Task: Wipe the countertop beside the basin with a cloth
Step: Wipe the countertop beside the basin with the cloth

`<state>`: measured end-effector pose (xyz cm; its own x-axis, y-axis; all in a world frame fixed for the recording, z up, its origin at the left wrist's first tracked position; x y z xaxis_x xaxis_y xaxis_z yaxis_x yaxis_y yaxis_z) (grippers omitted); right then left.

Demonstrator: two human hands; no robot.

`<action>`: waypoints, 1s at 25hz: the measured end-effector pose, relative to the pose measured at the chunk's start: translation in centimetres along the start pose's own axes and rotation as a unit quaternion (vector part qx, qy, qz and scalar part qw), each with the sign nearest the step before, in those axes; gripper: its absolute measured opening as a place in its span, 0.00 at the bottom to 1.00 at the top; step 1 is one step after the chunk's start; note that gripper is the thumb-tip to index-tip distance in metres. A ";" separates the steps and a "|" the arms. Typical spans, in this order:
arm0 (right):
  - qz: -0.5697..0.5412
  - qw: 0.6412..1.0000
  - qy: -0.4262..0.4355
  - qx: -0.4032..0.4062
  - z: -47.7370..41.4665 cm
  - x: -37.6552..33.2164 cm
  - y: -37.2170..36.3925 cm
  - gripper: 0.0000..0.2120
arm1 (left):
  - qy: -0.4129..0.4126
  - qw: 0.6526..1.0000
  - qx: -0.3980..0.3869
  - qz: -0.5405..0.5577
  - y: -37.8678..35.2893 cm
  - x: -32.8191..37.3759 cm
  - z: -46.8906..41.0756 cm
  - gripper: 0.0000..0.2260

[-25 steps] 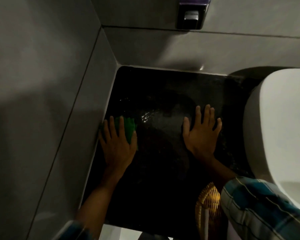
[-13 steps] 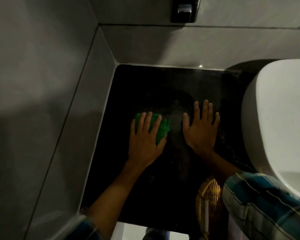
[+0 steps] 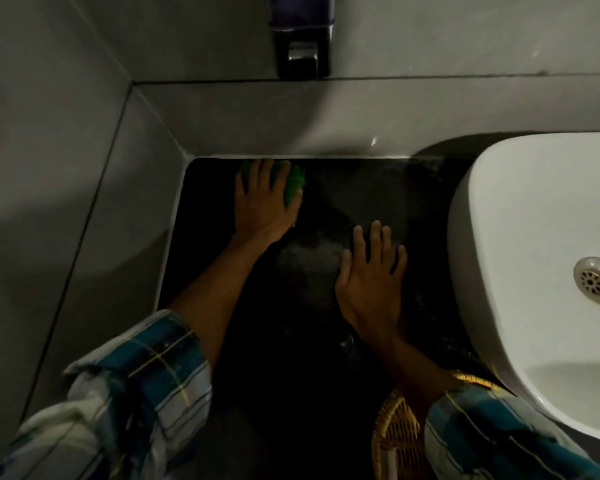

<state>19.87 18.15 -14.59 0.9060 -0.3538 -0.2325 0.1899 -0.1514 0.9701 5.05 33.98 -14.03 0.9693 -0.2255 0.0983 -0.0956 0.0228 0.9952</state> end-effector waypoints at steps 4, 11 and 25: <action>-0.068 0.997 0.024 -0.013 -0.1 1.2 0.7 0.31 | -0.102 0.995 -0.007 -0.004 0.2 3.6 8.7 0.25; -0.013 0.995 0.091 -0.041 -0.1 4.2 1.1 0.31 | 0.089 0.996 -0.024 -0.019 0.8 -3.4 17.7 0.26; -0.074 0.993 0.087 -0.039 -0.6 4.9 0.6 0.36 | -0.081 0.995 -0.054 -0.026 0.1 3.2 18.8 0.27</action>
<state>24.68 16.89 -15.12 0.9165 -0.1666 -0.3637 0.3482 -0.1155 0.9303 3.89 14.97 -13.63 0.9219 -0.3835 0.0551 -0.0138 0.1095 0.9939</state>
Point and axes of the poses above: each hand's wrist, its own z-axis away from the middle knuckle, its own y-axis out of the back of the hand, x = y × z, the point moved 4 cm from there along -z, towards the middle knuckle, and after that the axes turned 1 degree about -x, right-handed, at the moved point
